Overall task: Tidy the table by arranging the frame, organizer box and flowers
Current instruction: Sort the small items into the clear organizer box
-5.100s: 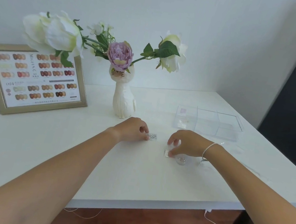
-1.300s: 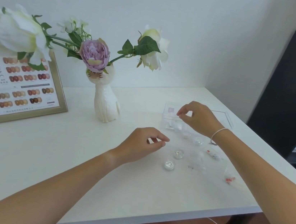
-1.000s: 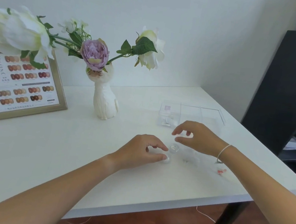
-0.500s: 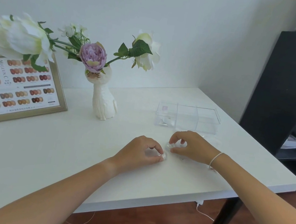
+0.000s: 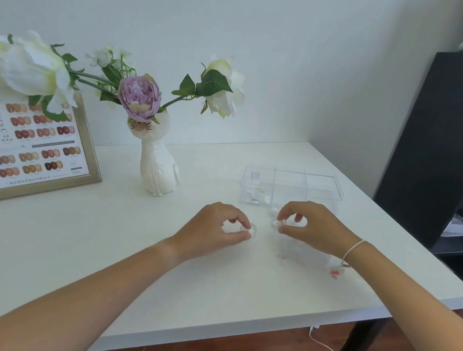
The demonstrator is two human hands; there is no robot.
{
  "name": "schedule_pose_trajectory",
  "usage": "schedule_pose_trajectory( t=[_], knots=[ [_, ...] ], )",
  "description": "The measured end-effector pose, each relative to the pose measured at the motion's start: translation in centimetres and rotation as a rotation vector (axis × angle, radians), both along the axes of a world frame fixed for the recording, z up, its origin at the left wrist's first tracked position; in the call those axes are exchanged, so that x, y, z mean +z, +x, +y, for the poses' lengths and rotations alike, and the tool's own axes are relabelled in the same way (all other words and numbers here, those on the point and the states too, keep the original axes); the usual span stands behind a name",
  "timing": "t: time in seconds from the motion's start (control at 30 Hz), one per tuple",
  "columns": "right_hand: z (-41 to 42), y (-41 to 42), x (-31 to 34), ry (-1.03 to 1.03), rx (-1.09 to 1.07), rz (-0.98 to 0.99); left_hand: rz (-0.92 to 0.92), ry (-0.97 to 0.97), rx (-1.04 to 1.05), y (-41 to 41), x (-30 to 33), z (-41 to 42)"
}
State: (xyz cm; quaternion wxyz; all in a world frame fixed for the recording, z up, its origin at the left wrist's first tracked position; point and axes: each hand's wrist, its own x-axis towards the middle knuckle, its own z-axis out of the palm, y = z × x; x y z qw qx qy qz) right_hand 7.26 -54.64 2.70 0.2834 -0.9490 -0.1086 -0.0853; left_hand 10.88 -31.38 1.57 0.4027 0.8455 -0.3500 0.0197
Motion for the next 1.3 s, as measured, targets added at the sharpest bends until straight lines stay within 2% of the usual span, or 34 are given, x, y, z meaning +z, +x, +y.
schedule_pose_trajectory(
  t=[0.27,0.53,0.87,1.17,1.3],
  knots=[
    [-3.4,0.3,2.2,0.014,-0.075,-0.1,-0.062,-0.046,0.02,4.1,4.0,-3.6],
    [-5.7,1.9,3.8,0.107,-0.151,-0.144,-0.061,0.011,0.031,9.2,6.1,-9.0],
    [-7.2,4.3,4.2,0.147,-0.18,-0.141,-0.086,0.334,0.027,13.4,5.2,-12.8],
    [-7.3,6.1,3.6,0.141,-0.191,-0.115,-0.262,0.653,0.039,13.8,5.4,-14.2],
    [-6.9,6.9,3.5,0.149,-0.193,-0.105,-0.271,0.756,0.047,13.9,5.3,-15.0]
  ],
)
